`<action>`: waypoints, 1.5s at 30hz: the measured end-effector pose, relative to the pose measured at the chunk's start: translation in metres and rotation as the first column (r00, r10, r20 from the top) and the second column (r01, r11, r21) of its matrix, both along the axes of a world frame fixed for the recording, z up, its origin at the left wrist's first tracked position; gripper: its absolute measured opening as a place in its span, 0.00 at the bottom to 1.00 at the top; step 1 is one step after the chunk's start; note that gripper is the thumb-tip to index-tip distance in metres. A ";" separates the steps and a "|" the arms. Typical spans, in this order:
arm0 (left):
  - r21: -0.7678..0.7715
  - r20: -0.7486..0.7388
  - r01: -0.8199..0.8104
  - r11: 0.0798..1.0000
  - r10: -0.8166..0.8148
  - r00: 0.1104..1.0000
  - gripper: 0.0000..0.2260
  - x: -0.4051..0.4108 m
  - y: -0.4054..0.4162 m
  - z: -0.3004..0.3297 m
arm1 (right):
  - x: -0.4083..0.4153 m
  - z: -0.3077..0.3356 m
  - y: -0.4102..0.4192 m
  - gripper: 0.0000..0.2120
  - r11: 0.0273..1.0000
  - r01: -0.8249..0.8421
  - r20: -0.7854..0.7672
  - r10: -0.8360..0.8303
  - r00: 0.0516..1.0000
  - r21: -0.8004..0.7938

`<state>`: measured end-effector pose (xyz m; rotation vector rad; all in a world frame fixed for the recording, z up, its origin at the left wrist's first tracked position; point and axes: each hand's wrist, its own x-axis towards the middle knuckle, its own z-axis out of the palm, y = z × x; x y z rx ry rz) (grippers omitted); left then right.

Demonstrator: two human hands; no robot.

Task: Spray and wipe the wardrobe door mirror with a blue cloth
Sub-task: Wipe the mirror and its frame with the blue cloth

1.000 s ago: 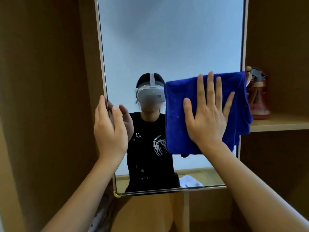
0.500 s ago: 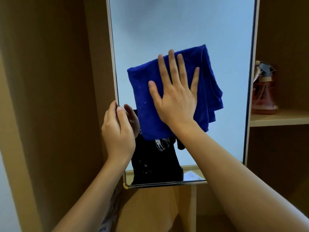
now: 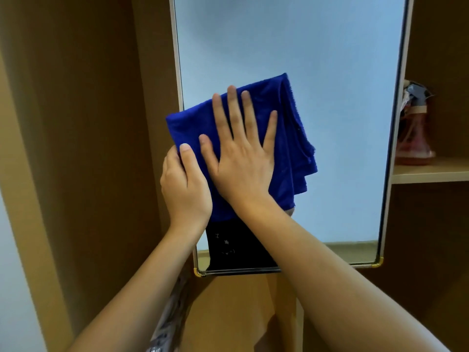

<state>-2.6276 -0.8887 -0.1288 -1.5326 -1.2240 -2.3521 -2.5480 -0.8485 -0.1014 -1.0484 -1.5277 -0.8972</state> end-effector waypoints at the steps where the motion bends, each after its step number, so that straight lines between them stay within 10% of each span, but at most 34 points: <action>1: 0.008 0.017 0.009 1.000 -0.009 1.000 0.16 0.001 -0.001 0.000 | -0.002 -0.007 -0.001 0.31 1.000 -0.002 0.005 0.002 1.000 -0.009; 45: -0.116 0.084 0.037 0.993 -0.028 0.996 0.20 -0.002 0.009 -0.098 | 0.184 -0.125 0.018 0.31 0.988 0.108 -0.095 -0.119 0.988 -0.114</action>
